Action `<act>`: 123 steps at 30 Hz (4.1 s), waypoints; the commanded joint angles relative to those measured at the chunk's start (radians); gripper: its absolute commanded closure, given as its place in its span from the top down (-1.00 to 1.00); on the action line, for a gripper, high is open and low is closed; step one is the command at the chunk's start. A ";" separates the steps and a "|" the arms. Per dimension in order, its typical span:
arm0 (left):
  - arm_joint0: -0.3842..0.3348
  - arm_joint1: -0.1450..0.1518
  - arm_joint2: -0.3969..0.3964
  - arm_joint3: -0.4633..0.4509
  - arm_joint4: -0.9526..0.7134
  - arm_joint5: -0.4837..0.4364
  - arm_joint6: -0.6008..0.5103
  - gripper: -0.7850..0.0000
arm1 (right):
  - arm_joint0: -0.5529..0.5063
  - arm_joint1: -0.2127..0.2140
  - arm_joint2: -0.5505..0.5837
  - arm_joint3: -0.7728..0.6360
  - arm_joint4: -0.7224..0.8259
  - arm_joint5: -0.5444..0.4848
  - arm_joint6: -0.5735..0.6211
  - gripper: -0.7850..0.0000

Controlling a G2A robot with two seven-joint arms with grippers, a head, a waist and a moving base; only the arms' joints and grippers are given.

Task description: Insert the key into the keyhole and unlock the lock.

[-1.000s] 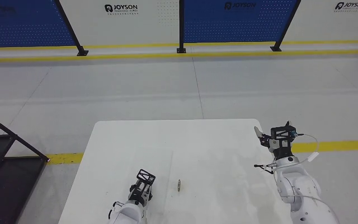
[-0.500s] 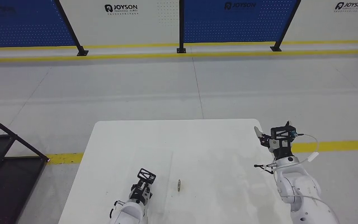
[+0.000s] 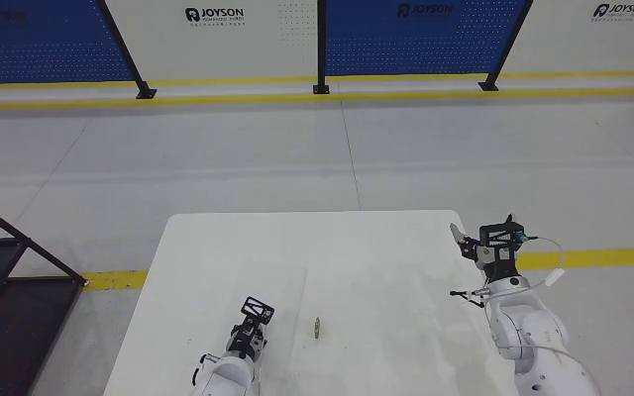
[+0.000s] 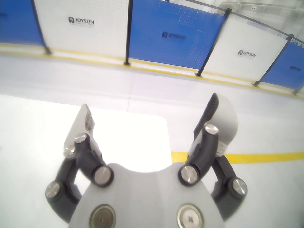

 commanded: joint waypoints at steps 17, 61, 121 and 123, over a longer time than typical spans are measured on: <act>0.072 0.007 -0.073 -0.088 -0.097 -0.057 0.105 -1.00 | 0.000 0.000 0.000 0.000 0.000 0.000 0.000 1.00; 0.158 0.063 -0.340 0.091 -0.379 -0.741 0.897 -1.00 | -0.123 -0.048 -0.606 0.060 -0.620 0.007 -0.002 1.00; 0.158 0.063 -0.340 0.091 -0.379 -0.741 0.897 -1.00 | 0.079 -0.163 -0.830 0.324 -0.237 0.097 0.031 -1.00; 0.158 0.063 -0.340 0.091 -0.379 -0.741 0.897 -1.00 | 0.075 -0.161 -0.813 0.286 -0.202 0.079 0.007 -1.00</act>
